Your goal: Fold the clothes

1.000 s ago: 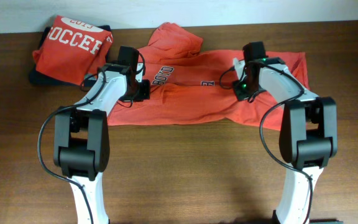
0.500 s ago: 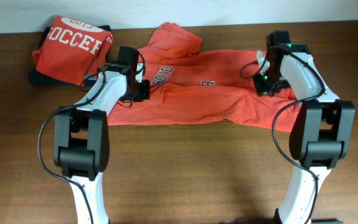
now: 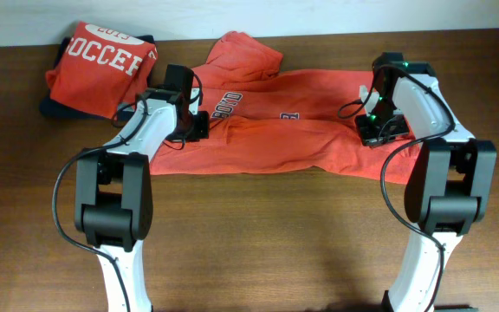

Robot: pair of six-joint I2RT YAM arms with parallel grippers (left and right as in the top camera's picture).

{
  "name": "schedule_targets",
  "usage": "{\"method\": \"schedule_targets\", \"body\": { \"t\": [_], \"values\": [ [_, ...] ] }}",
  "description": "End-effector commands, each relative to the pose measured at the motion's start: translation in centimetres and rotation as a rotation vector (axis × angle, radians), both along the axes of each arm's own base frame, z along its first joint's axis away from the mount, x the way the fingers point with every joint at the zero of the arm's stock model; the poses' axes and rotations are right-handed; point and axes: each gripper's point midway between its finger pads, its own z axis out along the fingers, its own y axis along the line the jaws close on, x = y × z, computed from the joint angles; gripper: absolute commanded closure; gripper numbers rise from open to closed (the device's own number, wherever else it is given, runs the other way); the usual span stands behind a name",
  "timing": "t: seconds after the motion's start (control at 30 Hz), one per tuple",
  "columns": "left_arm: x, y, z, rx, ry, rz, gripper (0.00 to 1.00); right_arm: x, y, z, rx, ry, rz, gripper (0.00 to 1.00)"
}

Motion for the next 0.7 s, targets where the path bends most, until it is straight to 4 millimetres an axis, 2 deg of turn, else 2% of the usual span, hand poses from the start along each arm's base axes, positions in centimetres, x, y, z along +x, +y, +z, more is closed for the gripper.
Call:
{"method": "schedule_targets", "body": {
  "t": [0.0, 0.13, 0.37, 0.4, 0.47, 0.53, 0.67],
  "values": [
    [-0.6, -0.1, -0.9, 0.0, 0.027, 0.005, 0.99, -0.9, -0.5, -1.4, -0.01, 0.033, -0.016, 0.95],
    [-0.6, 0.0, -0.9, 0.0, 0.026, 0.005, 0.99, -1.0, -0.6, -2.5, -0.016, 0.031, -0.017, 0.95],
    [-0.6, 0.0, -0.9, 0.0, 0.027, 0.007, 0.99, -1.1, -0.6, -3.1, -0.016, 0.028, -0.016, 0.94],
    [-0.6, 0.0, -0.9, 0.0, 0.027, 0.005, 0.99, -1.0, -0.7, -3.1, -0.022, 0.023, -0.015, 0.89],
    [-0.6, 0.0, -0.9, 0.0, 0.027, 0.005, 0.98, -0.5, -0.9, -3.0, -0.033, 0.005, -0.005, 0.71],
    [-0.6, 0.0, -0.9, 0.001, 0.027, 0.006, 0.93, -0.2, -1.1, -2.9, -0.043, -0.005, 0.032, 0.6],
    [-0.6, 0.0, -0.9, 0.0, 0.027, 0.005, 0.92, 0.0, -1.1, -2.9, -0.041, -0.005, 0.134, 0.53]
  ]
}}
